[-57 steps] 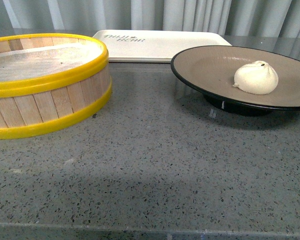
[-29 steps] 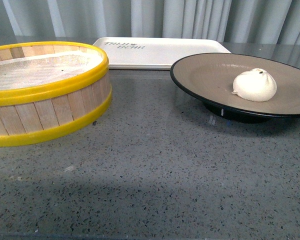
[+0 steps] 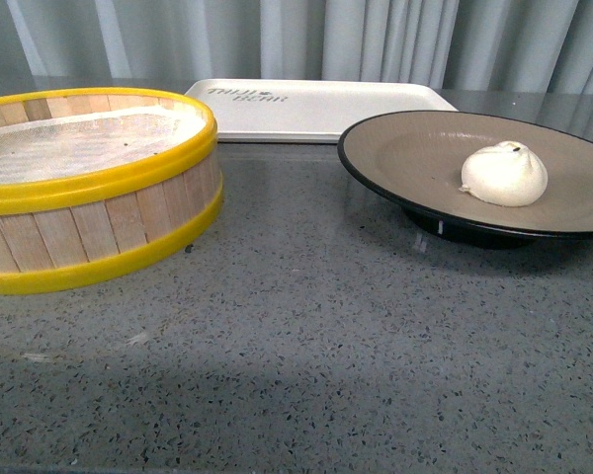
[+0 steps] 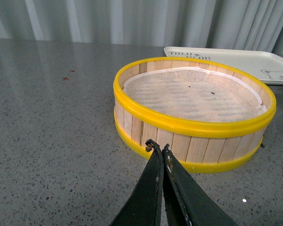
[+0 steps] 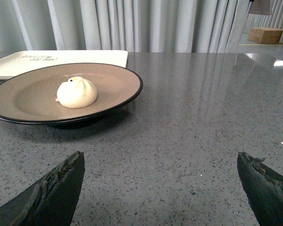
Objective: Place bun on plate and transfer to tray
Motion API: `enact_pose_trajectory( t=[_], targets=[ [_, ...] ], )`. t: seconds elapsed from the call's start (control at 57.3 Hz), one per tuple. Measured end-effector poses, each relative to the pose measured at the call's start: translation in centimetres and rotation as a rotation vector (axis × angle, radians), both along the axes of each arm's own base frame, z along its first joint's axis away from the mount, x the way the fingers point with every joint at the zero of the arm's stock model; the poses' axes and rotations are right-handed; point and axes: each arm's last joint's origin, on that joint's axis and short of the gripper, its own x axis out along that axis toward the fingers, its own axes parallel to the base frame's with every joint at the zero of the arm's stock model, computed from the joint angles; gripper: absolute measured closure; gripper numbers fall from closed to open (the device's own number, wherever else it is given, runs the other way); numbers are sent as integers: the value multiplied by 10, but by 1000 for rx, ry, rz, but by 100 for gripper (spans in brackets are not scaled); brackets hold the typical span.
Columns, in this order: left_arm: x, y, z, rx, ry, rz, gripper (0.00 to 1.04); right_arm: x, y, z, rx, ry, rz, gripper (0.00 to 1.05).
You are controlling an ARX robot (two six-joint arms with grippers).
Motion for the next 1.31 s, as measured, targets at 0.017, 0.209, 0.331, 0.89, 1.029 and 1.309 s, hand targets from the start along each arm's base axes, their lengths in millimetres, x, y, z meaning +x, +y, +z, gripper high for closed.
enact_pose_trajectory(
  t=[0.017, 0.209, 0.331, 0.89, 1.029, 1.309],
  targets=[
    [0, 0, -1, 0, 0, 0, 101, 0, 0, 0, 0, 0, 0, 8],
    [-4, 0, -8, 0, 1, 0, 101, 0, 0, 0, 0, 0, 0, 8],
    [-6, 0, -11, 0, 1, 0, 101, 0, 0, 0, 0, 0, 0, 8],
    [-21, 0, -18, 0, -22, 0, 101, 0, 0, 0, 0, 0, 0, 8],
    [-21, 0, -18, -1, -22, 0, 91, 0, 0, 0, 0, 0, 0, 8],
    [-21, 0, -18, -1, -22, 0, 48, 0, 0, 0, 0, 0, 0, 8]
  ],
)
